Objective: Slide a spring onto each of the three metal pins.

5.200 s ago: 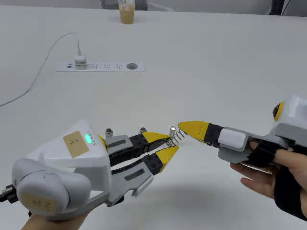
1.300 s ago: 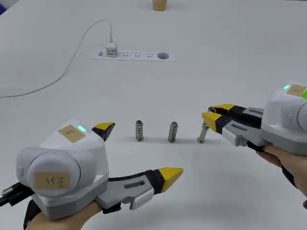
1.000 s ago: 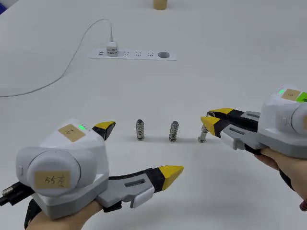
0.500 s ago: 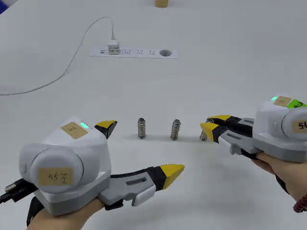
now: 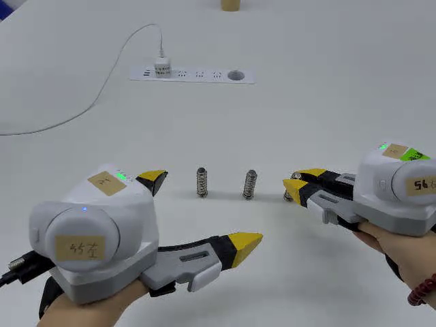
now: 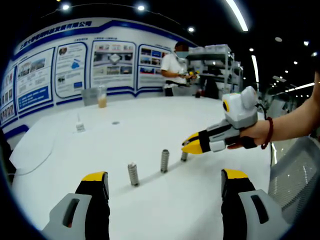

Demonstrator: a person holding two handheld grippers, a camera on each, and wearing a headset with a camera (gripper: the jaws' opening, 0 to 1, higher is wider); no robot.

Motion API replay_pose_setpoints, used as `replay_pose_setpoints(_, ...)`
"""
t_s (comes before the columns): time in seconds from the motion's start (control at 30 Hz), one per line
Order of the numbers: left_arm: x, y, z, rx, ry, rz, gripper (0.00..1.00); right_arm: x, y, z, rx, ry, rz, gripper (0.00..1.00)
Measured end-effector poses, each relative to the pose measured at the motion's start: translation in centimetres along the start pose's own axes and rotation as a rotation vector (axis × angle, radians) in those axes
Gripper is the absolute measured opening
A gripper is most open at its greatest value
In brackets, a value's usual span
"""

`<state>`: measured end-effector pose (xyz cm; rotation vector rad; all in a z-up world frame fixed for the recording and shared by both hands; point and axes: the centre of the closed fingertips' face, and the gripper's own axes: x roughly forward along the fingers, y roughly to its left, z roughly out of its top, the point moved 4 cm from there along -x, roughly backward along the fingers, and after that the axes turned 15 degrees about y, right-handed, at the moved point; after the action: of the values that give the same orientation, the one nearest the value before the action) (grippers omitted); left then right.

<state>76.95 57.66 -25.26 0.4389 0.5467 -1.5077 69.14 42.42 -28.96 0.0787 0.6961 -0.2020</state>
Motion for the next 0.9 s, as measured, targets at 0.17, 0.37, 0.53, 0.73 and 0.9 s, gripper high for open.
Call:
replay_pose_setpoints(0.17, -0.1, 0.1, 0.1, 0.007, 0.004, 0.007, 0.95, -0.3, 0.2, -0.1, 0.001, 0.011, 0.004, 0.20)
replay_pose_setpoints(0.37, -0.3, 0.5, 0.3, -0.012, -0.001, 0.004, 0.96, -1.3, 0.2, -0.1, 0.040, 0.011, 0.010, 0.25)
replay_pose_setpoints(0.53, -0.5, 0.5, 0.4, -0.011, -0.002, 0.001, 0.98, -2.3, 0.4, 0.2, 0.061, 0.009, 0.026, 0.31)
replay_pose_setpoints(0.73, -0.8, 0.5, 0.6, -0.005, -0.003, -0.001, 0.99, -3.5, 0.8, 0.2, 0.075, 0.017, 0.047, 0.42)
replay_pose_setpoints(0.9, -1.1, 0.6, 0.6, 0.002, 0.000, 0.003, 0.98, -4.5, 1.4, 0.2, 0.066, 0.019, 0.071, 0.49)
